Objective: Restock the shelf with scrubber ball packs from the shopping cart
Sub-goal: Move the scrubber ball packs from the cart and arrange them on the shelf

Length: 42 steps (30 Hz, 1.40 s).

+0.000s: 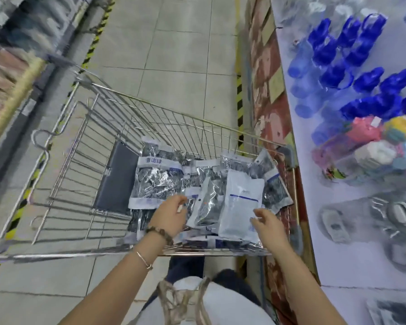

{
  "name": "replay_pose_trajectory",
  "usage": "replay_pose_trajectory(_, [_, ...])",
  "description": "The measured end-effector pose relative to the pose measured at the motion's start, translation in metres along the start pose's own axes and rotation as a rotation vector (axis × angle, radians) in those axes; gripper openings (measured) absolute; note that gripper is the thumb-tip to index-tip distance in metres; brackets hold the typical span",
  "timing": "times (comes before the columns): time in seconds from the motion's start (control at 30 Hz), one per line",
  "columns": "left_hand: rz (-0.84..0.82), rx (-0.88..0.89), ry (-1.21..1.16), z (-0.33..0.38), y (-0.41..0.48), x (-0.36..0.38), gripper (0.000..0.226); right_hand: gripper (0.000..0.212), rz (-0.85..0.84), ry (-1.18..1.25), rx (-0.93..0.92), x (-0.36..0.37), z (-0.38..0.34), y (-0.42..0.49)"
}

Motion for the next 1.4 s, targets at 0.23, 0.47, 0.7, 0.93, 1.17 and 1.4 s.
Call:
replay_pose_trajectory(0.23, [-0.329,-0.081,0.115,0.007,0.064,0.044,0.028,0.042,-0.048,0.163,0.395,0.023,0.027,0.067])
replay_pose_trajectory(0.47, [-0.462,-0.169,0.078,0.013,0.088,0.096,0.027,0.052,-0.084,0.292,0.574,0.05,0.058,0.106])
replay_pose_trajectory(0.7, [-0.479,-0.275,-0.159,0.031,0.097,0.112,0.034,0.028,0.024,0.271,0.385,0.03,0.02,0.092])
replay_pose_trajectory(0.93, [-0.581,-0.457,-0.902,0.048,0.078,0.111,0.049,0.026,0.103,0.157,0.108,0.04,-0.049,0.054])
replay_pose_trajectory(1.17, [-0.251,-0.724,-1.06,0.03,0.093,0.092,0.046,0.026,-0.087,0.284,-0.044,0.061,-0.071,0.057])
replay_pose_trajectory(1.4, [-0.168,-0.708,-0.825,0.011,0.102,0.082,0.023,0.031,0.143,0.244,0.166,0.045,-0.035,0.137])
Point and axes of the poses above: each hand's wrist, its own y-axis towards the middle knuckle, its own x-axis out of the palm, z = x × y, the point moved 2 cm from there along y, towards the middle knuckle, and after that the axes turned 8 degrees about -y, right-handed, at the moved point
